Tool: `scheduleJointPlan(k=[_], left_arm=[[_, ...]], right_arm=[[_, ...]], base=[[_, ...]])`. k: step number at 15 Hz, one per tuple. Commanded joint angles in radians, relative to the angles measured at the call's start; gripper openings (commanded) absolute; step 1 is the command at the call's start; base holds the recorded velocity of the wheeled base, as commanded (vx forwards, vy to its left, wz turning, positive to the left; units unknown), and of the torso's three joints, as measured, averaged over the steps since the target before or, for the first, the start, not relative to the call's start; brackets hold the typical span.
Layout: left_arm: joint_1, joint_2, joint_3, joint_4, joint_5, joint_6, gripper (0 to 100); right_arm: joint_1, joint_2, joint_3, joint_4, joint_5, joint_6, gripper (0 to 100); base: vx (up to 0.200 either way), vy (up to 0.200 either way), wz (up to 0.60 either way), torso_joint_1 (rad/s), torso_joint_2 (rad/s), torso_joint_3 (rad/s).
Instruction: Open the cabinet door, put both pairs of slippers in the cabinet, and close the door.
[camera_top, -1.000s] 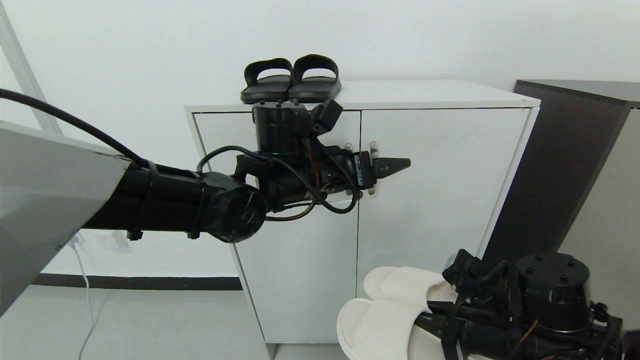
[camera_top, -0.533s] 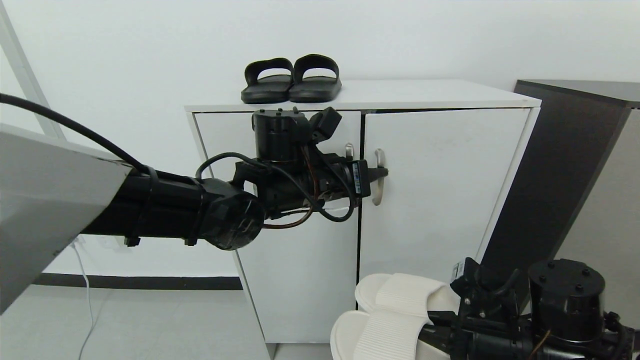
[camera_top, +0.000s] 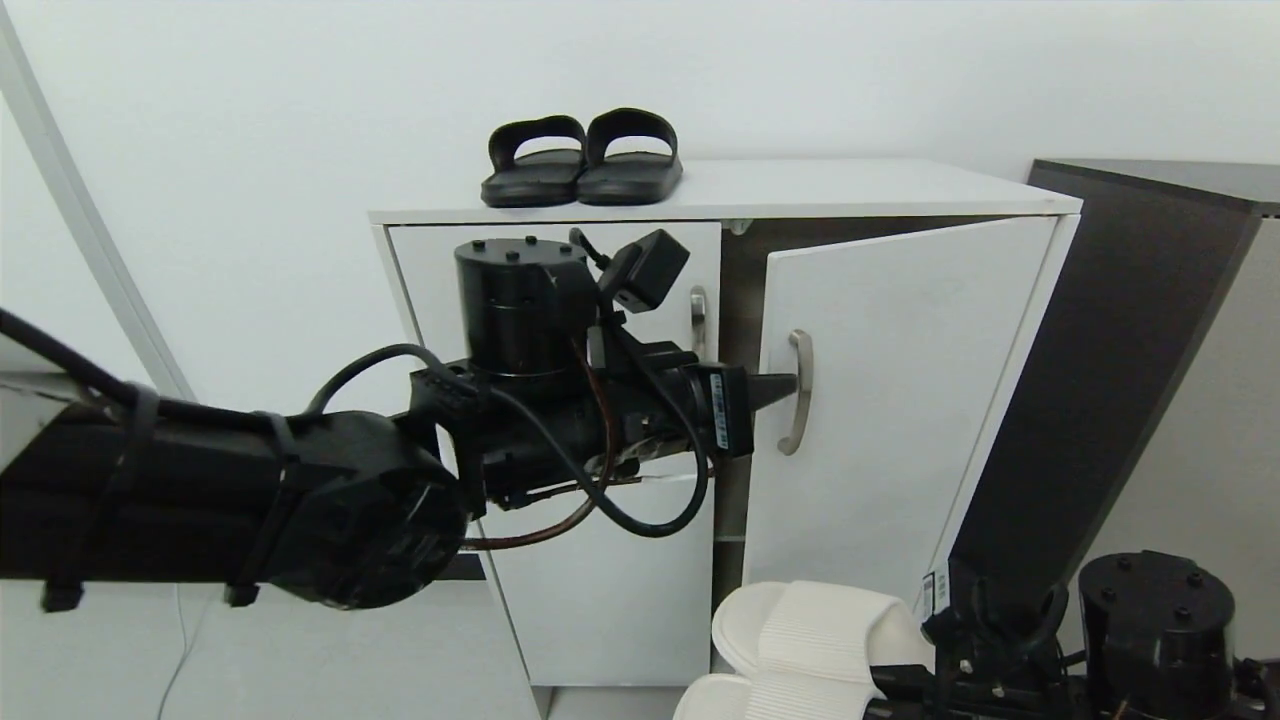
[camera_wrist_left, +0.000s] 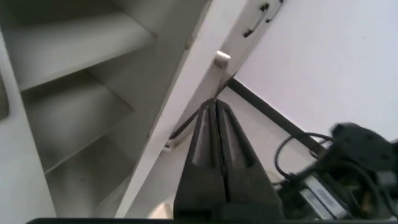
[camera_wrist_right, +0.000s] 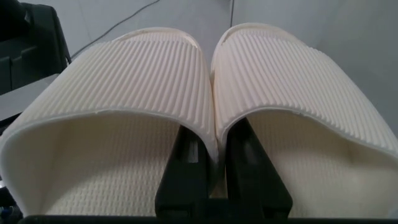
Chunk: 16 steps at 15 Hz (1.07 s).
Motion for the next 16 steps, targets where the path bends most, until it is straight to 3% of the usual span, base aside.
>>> scheduleJointPlan(k=[1,3,5,7,10,13,16], left_arm=[[-0.01,-0.071,0.061,-0.021,0.005,0.0,0],[-0.004,-0.119,0.202,-0.131,0.004,0.0,0],[0.03,-0.1,0.238,-0.226,-0.002,-0.009,0],[0.053,-0.062,0.228,-0.26,-0.002,-0.011,0],[0.071,0.045,0.153,-0.308,-0.019,-0.017,0],[0.071,0.185,0.006,-0.3,-0.011,-0.03,0],[0.071,0.246,-0.054,-0.297,-0.008,-0.034,0]], right_arm=[[0.0,0.003,0.002,0.0,0.0,-0.001,0],[0.002,0.005,-0.001,0.0,-0.001,-0.001,0],[0.009,0.012,-0.002,0.0,-0.006,-0.002,0],[0.022,0.017,-0.001,0.001,-0.009,-0.002,0],[0.035,0.009,0.01,0.0,-0.008,-0.002,0],[0.048,0.009,0.044,-0.005,-0.003,-0.028,0],[0.054,0.014,0.062,-0.006,0.0,-0.062,0]], base=[[0.0,0.0,0.0,0.0,0.0,0.0],[0.0,0.0,0.0,0.0,0.0,0.0],[0.0,0.0,0.0,0.0,0.0,0.0],[0.0,0.0,0.0,0.0,0.0,0.0],[0.0,0.0,0.0,0.0,0.0,0.0],[0.0,0.0,0.0,0.0,0.0,0.0],[0.0,0.0,0.0,0.0,0.0,0.0]])
